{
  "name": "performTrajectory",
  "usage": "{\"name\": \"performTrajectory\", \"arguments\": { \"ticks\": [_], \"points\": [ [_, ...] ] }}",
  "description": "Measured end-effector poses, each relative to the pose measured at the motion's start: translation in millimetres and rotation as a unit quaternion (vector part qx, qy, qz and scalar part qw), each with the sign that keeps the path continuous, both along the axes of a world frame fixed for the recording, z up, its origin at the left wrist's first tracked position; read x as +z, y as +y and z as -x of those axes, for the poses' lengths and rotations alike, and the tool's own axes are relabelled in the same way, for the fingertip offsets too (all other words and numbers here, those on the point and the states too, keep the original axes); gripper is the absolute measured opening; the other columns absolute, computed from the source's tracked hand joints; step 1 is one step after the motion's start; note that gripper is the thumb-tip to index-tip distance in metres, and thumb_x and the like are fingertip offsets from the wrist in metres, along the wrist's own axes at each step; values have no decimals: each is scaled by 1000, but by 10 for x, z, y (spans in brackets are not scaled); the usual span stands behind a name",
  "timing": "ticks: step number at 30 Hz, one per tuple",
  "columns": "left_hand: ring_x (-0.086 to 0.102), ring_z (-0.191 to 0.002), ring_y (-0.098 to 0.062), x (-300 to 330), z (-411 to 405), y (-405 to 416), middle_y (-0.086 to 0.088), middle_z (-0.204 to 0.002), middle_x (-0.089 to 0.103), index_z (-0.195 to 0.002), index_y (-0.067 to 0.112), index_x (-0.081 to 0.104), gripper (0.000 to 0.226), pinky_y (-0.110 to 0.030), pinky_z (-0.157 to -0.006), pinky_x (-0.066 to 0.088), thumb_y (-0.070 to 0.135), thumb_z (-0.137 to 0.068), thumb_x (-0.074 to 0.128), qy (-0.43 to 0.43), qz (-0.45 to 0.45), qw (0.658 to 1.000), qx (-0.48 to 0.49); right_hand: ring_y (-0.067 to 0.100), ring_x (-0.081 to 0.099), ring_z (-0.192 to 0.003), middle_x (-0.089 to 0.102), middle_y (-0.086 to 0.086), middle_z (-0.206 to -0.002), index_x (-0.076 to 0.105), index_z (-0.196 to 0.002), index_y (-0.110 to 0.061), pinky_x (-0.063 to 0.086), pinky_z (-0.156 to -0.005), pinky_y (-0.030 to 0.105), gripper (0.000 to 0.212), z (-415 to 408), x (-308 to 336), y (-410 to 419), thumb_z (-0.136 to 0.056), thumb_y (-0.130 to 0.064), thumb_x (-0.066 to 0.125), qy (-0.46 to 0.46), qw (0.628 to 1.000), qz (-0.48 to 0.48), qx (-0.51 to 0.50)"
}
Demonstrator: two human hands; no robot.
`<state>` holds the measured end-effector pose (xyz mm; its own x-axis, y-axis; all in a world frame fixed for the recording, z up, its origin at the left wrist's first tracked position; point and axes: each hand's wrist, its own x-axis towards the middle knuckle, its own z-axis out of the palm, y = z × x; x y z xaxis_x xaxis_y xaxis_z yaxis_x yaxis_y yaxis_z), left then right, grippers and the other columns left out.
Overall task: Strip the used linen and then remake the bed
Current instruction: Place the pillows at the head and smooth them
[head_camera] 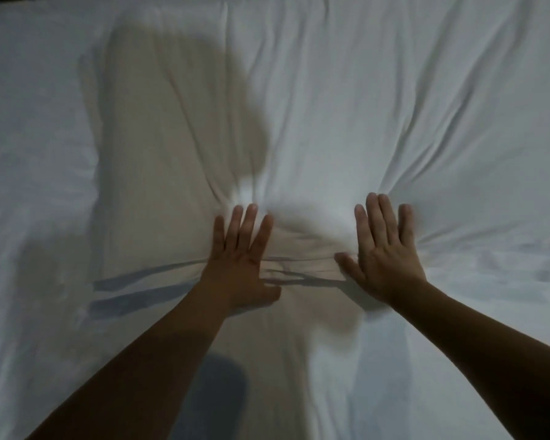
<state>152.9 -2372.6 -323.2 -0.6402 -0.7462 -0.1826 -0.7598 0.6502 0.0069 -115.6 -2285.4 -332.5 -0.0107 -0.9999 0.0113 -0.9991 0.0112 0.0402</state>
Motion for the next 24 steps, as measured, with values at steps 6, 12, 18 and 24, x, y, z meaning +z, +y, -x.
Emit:
{"name": "performTrajectory", "arguments": {
  "ticks": [6, 12, 18, 24],
  "points": [
    [-5, -147, -47, -20, 195, 145, -26, -160, -2, -155, 5, 8, 128, -67, -114, -2, 53, -56, 74, -31, 78, 996, 27, 49, 18, -143, 21, 35, -151, 37, -140, 12, 11, -108, 73, 111, -36, 24, 46, -68, -71, 60, 28, 998, -2, 64],
    [15, -139, -59, -204, 356, 33, -38, -152, 16, -150, -7, 19, 53, -73, -108, 16, 8, -99, 28, -27, 149, 988, 45, 55, 21, -139, 24, 39, -148, 33, -142, 12, 18, -107, 72, 100, -29, -54, -110, -82, -64, 57, 76, 995, -7, 64],
    [34, -132, -57, -216, 450, -59, -36, -146, 34, -143, -6, 33, 46, -71, -105, 28, 4, -100, 24, -6, 199, 979, 50, 55, 34, -133, 37, 40, -140, 38, -138, 15, 32, -105, 64, 47, -94, -107, -213, -95, -4, 44, 100, 993, 49, 42],
    [44, -126, -56, -238, 397, -95, -36, -140, 42, -138, -6, 44, 45, -62, -100, 41, 7, -97, 30, 19, 257, 966, 12, 48, 52, -115, 54, 33, -123, 46, -131, 15, 41, -100, 55, 38, -86, -60, -272, -98, -1, 36, 114, 988, 76, 70]
  ]
}}
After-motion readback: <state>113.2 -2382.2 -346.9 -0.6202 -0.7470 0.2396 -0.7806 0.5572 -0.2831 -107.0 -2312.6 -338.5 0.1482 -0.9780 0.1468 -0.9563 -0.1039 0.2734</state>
